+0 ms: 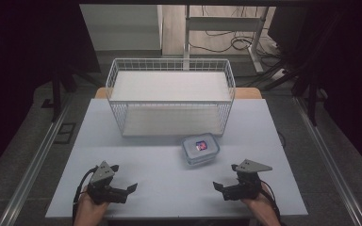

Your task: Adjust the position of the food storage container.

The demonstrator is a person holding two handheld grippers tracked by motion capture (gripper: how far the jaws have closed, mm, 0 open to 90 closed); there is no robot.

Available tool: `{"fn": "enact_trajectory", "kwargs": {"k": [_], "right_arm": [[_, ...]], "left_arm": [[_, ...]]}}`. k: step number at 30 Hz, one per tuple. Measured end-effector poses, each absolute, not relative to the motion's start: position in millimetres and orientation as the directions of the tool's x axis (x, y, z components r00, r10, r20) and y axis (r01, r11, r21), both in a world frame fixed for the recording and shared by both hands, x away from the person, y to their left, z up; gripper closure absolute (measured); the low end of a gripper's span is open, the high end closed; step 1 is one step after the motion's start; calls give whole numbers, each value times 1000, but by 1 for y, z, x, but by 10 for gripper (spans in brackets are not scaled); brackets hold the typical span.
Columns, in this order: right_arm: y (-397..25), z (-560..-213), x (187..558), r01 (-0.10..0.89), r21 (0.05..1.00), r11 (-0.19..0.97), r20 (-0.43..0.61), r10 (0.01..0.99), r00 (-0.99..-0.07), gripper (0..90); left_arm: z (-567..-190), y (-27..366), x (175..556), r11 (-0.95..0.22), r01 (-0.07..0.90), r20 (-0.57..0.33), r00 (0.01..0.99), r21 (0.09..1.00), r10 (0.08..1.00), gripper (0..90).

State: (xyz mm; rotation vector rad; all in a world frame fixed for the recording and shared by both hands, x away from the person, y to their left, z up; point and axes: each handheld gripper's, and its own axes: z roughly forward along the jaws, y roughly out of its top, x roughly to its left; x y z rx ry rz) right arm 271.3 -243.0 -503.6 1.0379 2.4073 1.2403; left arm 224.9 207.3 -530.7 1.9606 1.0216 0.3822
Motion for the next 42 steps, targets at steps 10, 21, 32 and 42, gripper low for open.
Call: {"fn": "enact_trajectory", "kwargs": {"k": [10, 21, 32, 42], "right_arm": [[-243, -510, 278, 512, 762, 397, 78, 728, -681, 0], [-241, -507, 286, 539, 741, 400, 93, 734, -673, 27], [-246, -481, 331, 524, 786, 328, 93, 775, -625, 625], [-226, -492, 384, 531, 752, 390, 2, 805, -593, 889]], "left_arm": [[-532, 208, 226, -275, 530, -128, 603, 802, 787, 9], [-529, 206, 231, -285, 547, -116, 585, 787, 803, 7], [-522, 195, 252, -238, 556, -181, 594, 797, 784, 40], [-519, 174, 276, -236, 536, -184, 616, 810, 766, 167]]}}
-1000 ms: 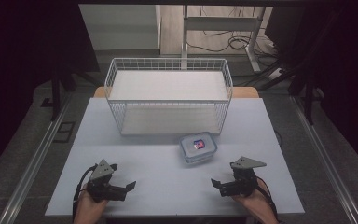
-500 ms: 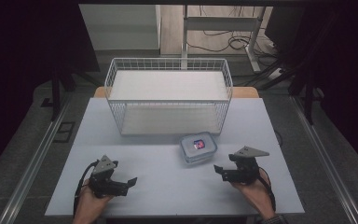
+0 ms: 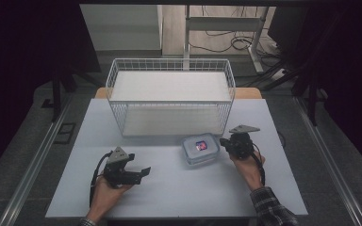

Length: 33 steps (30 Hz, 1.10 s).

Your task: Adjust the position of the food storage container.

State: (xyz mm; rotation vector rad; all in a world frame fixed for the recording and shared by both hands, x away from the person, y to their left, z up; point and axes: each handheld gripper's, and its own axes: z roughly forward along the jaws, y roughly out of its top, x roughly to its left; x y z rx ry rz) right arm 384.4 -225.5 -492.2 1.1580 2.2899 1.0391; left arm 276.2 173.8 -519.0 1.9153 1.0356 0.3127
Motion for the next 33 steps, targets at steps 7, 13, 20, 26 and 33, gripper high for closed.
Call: {"fn": "enact_trajectory", "kwargs": {"k": [7, 13, 20, 26, 33], "right_arm": [[-219, -503, 396, 562, 731, 387, 39, 799, -600, 890], [-210, -507, 385, 590, 718, 370, 126, 764, -632, 890], [-169, -502, 368, 511, 687, 517, 36, 678, -734, 890], [-175, -503, 392, 553, 712, 433, 80, 732, -677, 890], [-163, -513, 413, 529, 733, 429, 136, 669, -731, 887]], "left_arm": [[-517, 158, 298, -249, 547, -196, 629, 800, 753, 400], [-519, 152, 318, -261, 572, -215, 633, 778, 744, 653], [-516, 153, 346, -280, 576, -215, 644, 768, 735, 900], [-519, 142, 373, -292, 578, -210, 647, 762, 733, 900], [-525, 131, 374, -302, 601, -230, 648, 740, 727, 900]]}}
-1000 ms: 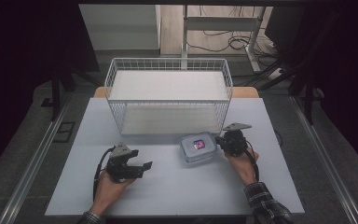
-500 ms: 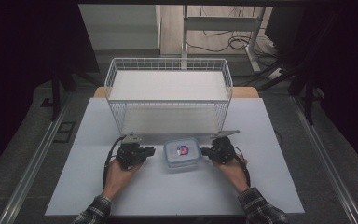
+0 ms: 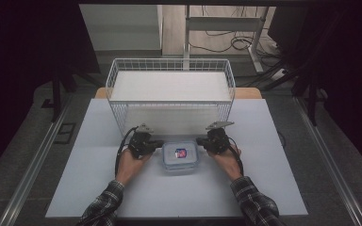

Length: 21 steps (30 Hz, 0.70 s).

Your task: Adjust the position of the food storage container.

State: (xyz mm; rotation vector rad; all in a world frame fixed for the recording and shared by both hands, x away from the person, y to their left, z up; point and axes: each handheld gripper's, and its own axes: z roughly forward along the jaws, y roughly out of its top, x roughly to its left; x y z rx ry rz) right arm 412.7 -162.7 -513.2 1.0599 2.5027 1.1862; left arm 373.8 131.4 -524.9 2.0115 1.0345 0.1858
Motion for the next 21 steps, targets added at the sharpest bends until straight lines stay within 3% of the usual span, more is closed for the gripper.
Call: {"fn": "enact_trajectory", "kwargs": {"k": [6, 21], "right_arm": [[-156, -518, 414, 540, 705, 460, 155, 643, -750, 888], [-147, -515, 362, 540, 651, 534, 153, 604, -782, 886]], "left_arm": [[-524, 129, 370, -348, 605, -212, 663, 716, 718, 900], [-523, 129, 324, -382, 614, -248, 698, 691, 672, 899]]}}
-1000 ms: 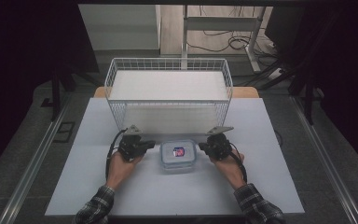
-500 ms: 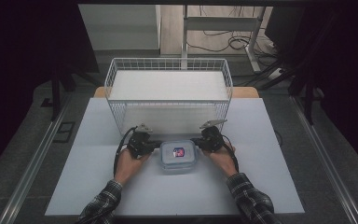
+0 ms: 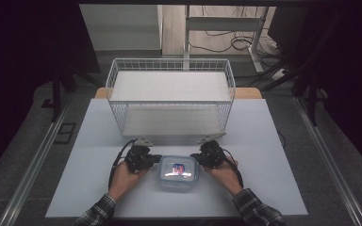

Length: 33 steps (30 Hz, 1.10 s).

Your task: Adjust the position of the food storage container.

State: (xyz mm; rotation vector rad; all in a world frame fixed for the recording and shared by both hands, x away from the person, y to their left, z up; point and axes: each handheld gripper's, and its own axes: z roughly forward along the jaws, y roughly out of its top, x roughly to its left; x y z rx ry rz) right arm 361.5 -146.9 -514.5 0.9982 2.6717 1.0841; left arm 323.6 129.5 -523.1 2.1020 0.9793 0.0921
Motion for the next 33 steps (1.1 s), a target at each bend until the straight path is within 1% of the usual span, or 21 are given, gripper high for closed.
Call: {"fn": "enact_trajectory", "kwargs": {"k": [4, 11, 14, 16, 18, 20, 23, 24, 26, 27, 28, 29, 30, 32, 33], "right_arm": [[-141, -513, 356, 509, 650, 565, 115, 589, -800, 876], [-149, -510, 357, 507, 666, 547, 94, 613, -785, 872], [-160, -504, 352, 509, 687, 519, 105, 623, -775, 858], [-168, -500, 345, 509, 698, 504, 112, 625, -773, 839], [-174, -495, 337, 498, 711, 497, 109, 621, -776, 793], [-178, -491, 327, 487, 721, 493, 102, 620, -778, 704], [-183, -485, 313, 463, 734, 497, 81, 613, -786, 549], [-187, -483, 305, 456, 743, 490, 77, 614, -785, 455], [-190, -483, 301, 464, 744, 481, 96, 610, -786, 353], [-190, -483, 301, 464, 744, 481, 96, 610, -786, 353], [-194, -487, 295, 464, 750, 472, 114, 599, -793, 267], [-195, -489, 293, 464, 748, 475, 110, 600, -792, 225], [-195, -489, 293, 464, 748, 475, 110, 600, -792, 225], [-196, -492, 290, 466, 746, 476, 99, 612, -785, 178], [-197, -491, 291, 479, 748, 460, 113, 622, -775, 160]], "left_arm": [[-524, 126, 315, -389, 615, -244, 698, 686, 673, 899], [-525, 132, 309, -385, 622, -261, 698, 682, 667, 899], [-522, 139, 302, -373, 622, -263, 694, 688, 670, 881], [-517, 145, 295, -361, 614, -251, 688, 702, 681, 848], [-514, 150, 288, -336, 609, -262, 684, 718, 680, 748], [-512, 155, 279, -330, 600, -253, 684, 729, 684, 630], [-511, 161, 268, -317, 591, -250, 682, 742, 688, 483], [-511, 162, 265, -316, 589, -246, 680, 744, 690, 401], [-513, 166, 257, -319, 571, -225, 685, 757, 693, 334], [-513, 166, 257, -319, 571, -225, 685, 757, 693, 291], [-515, 168, 252, -320, 544, -200, 692, 776, 693, 250], [-515, 168, 252, -320, 544, -200, 692, 776, 693, 213], [-516, 169, 250, -319, 533, -191, 696, 784, 692, 213], [-516, 168, 250, -319, 533, -187, 692, 783, 697, 166], [-516, 167, 251, -314, 538, -192, 688, 782, 700, 117]]}}
